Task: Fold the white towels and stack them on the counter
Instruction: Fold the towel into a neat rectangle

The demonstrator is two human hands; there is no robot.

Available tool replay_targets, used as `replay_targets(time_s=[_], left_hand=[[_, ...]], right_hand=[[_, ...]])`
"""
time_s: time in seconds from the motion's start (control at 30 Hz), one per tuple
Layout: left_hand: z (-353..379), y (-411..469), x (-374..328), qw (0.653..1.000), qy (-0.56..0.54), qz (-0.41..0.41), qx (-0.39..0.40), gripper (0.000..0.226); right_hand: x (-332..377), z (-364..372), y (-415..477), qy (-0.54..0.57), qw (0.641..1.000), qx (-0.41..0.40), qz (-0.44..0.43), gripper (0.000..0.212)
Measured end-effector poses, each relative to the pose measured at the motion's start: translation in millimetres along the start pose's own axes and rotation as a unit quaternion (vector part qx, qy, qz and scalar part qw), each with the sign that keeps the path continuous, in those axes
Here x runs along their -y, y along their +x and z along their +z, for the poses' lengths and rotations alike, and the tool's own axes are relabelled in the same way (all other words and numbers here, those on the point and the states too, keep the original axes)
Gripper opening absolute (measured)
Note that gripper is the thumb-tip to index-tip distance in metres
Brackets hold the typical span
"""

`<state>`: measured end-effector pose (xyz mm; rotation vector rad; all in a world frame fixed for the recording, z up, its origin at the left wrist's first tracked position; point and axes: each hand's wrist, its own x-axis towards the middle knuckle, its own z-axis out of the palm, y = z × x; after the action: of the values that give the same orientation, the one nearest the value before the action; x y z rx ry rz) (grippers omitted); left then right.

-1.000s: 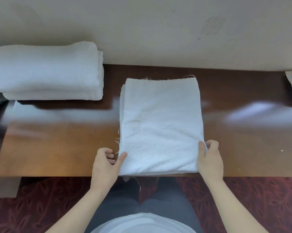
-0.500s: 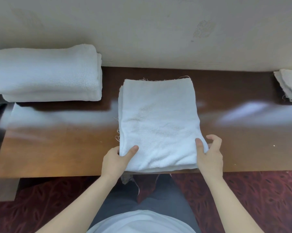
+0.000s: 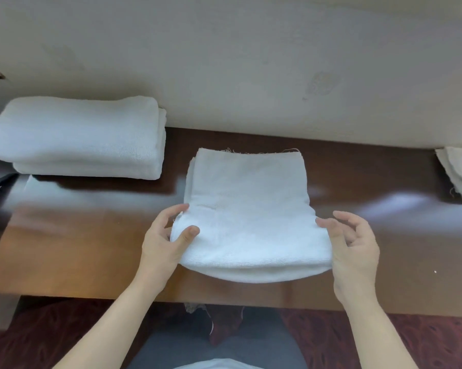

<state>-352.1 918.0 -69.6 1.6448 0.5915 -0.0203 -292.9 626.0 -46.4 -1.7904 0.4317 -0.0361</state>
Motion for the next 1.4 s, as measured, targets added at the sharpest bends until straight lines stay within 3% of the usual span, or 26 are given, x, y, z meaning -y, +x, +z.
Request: replay_targets(time_s=[0.07,0.17,0.23,0.3,0.33,0.47,0.67,0.87,1.03,1.1,1.3,1.4], left_hand=[[2,8,-16,1.000,0.009,0.017,0.000,0.048],[5,21,-36,0.999,-0.009,-0.024,0.024,0.036],[2,30,-44,0.994,-0.057,-0.064,0.072,0.051],[1,39,-49,0.985,-0.086,-0.103,0.108,0.082],[2,44,-49,0.983,-0.092,-0.111,0.111,0.091],[12,68,-44,0.985,-0.115,-0.108,0.068,0.109],[30,108,-48,0.970,-0.182,-0.156,0.042,0.125],[45,148,-53,0.955,-0.165,-0.245,0.002,0.104],[48,169,-55,0.958,-0.114,-0.264,-0.004,0.109],[52,172,-57,0.962,-0.090,-0.257,-0.020,0.107],[69,167,-58,0.973,-0.046,-0.193,-0.114,0.066],[77,156,-49,0.984,0.023,-0.072,-0.161,0.053]], right_hand=[[13,-3,13,0.013,1.000,0.020,0.004,0.006],[27,-13,37,0.021,0.993,0.108,0.037,0.017],[32,-22,54,0.054,0.977,0.187,0.083,0.049],[38,-25,71,0.079,0.962,0.235,0.119,0.084],[40,-24,78,0.090,0.955,0.246,0.138,0.090],[40,-13,110,0.146,0.937,0.244,0.204,0.073],[39,19,153,0.170,0.943,0.187,0.218,0.077],[35,50,186,0.153,0.942,0.154,0.254,0.068],[23,71,200,0.106,0.957,0.105,0.250,0.067],[16,77,199,0.083,0.964,0.079,0.239,0.066],[8,88,179,-0.020,0.988,-0.005,0.152,0.050],[11,90,175,-0.049,0.995,-0.008,0.083,0.037]])
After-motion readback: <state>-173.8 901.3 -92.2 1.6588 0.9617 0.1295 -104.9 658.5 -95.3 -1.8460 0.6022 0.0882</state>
